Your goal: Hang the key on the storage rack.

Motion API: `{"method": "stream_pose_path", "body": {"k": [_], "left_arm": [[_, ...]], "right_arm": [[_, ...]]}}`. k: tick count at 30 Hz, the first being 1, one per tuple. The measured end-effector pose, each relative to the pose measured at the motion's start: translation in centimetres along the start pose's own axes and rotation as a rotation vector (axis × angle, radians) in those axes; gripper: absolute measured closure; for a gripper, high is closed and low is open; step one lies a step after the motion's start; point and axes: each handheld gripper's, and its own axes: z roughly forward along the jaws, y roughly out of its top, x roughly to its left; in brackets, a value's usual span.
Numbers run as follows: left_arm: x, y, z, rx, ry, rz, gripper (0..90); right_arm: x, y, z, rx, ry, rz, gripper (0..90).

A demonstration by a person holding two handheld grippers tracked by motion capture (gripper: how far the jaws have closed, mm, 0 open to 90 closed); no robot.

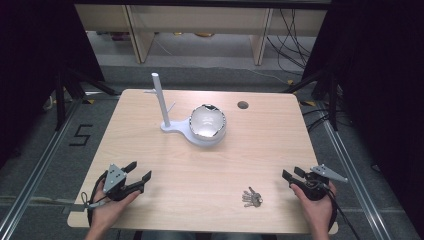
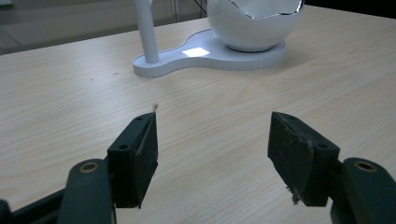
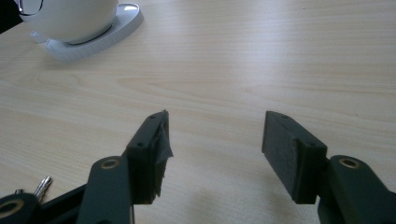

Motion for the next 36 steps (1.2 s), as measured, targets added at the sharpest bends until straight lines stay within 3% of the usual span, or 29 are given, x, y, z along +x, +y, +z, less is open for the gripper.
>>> {"method": "stream_pose_path", "body": {"k": [1,2,3,4,6,9,10,11,12,13,14,15,16,17,18,19,22,23,24,29,32,36], "left_arm": [[0.0,-0.1,0.1,0.012,0.004,0.009,33.4],[0.0,-0.2,0.3,0.025,0.012,0.016,33.4],[0.0,-0.2,0.4,0.031,0.019,0.014,33.5],[0.0,-0.2,0.4,0.031,0.019,0.014,34.0],[-0.1,-0.1,0.5,0.027,0.019,0.015,34.0],[-0.1,-0.1,0.4,0.029,0.025,0.018,34.6],[-0.1,-0.2,0.4,0.021,0.025,0.015,34.6],[0.0,-0.2,0.4,0.009,0.020,0.007,34.6],[0.0,-0.2,0.3,0.015,0.028,0.009,34.8],[0.0,-0.2,0.3,0.007,0.031,0.005,34.7],[0.0,-0.2,0.2,0.006,0.034,0.007,34.7],[0.0,-0.2,0.2,0.006,0.034,0.007,34.8],[-0.2,-0.2,0.2,0.007,0.029,0.020,34.7],[-0.2,-0.2,0.2,0.010,0.028,0.026,34.7],[-0.2,-0.2,0.2,0.010,0.028,0.026,34.8],[-0.3,-0.2,0.3,0.005,0.026,0.033,34.8],[-0.3,-0.2,0.3,0.014,0.030,0.039,34.8],[-0.3,-0.2,0.3,0.014,0.031,0.038,34.8],[-0.3,-0.2,0.3,0.015,0.033,0.032,34.8],[-0.4,-0.2,0.3,0.015,0.037,0.039,34.9],[-0.5,-0.2,0.3,0.020,0.037,0.047,34.9],[-0.4,-0.2,0.4,0.016,0.033,0.049,34.9]], "right_arm": [[0.1,0.0,0.1,0.001,0.008,0.035,40.4],[-0.2,0.0,0.3,-0.018,0.023,0.023,40.9],[0.1,0.0,0.3,0.004,0.016,0.069,42.4],[0.1,0.0,0.3,0.004,0.016,0.069,42.4],[-0.1,0.3,0.6,0.015,-0.003,-0.007,49.5],[0.8,0.9,0.4,0.129,0.009,-0.033,57.5],[0.7,1.3,0.3,0.159,0.038,-0.090,60.1],[1.0,1.8,0.1,0.225,0.032,-0.115,62.3],[1.7,2.2,-0.2,0.282,0.045,-0.102,65.2],[1.7,2.7,-0.3,0.322,0.060,-0.165,67.5],[2.4,3.1,-0.6,0.389,0.078,-0.156,68.8],[2.7,3.4,-0.5,0.404,0.083,-0.209,70.1],[3.0,4.0,-0.7,0.483,0.094,-0.249,71.4],[3.3,4.3,-0.7,0.515,0.110,-0.291,71.9],[3.3,4.3,-0.7,0.515,0.110,-0.291,71.9],[4.3,5.0,-0.9,0.624,0.139,-0.320,74.4],[5.0,5.5,-0.6,0.721,0.166,-0.384,74.5],[5.0,5.5,-0.6,0.721,0.166,-0.384,74.5],[5.6,5.6,-0.2,0.800,0.203,-0.421,74.5],[7.0,5.9,1.1,0.940,0.231,-0.506,76.4],[8.0,6.1,1.8,0.979,0.261,-0.573,79.3],[9.3,6.1,2.5,0.989,0.291,-0.613,84.4]]}}
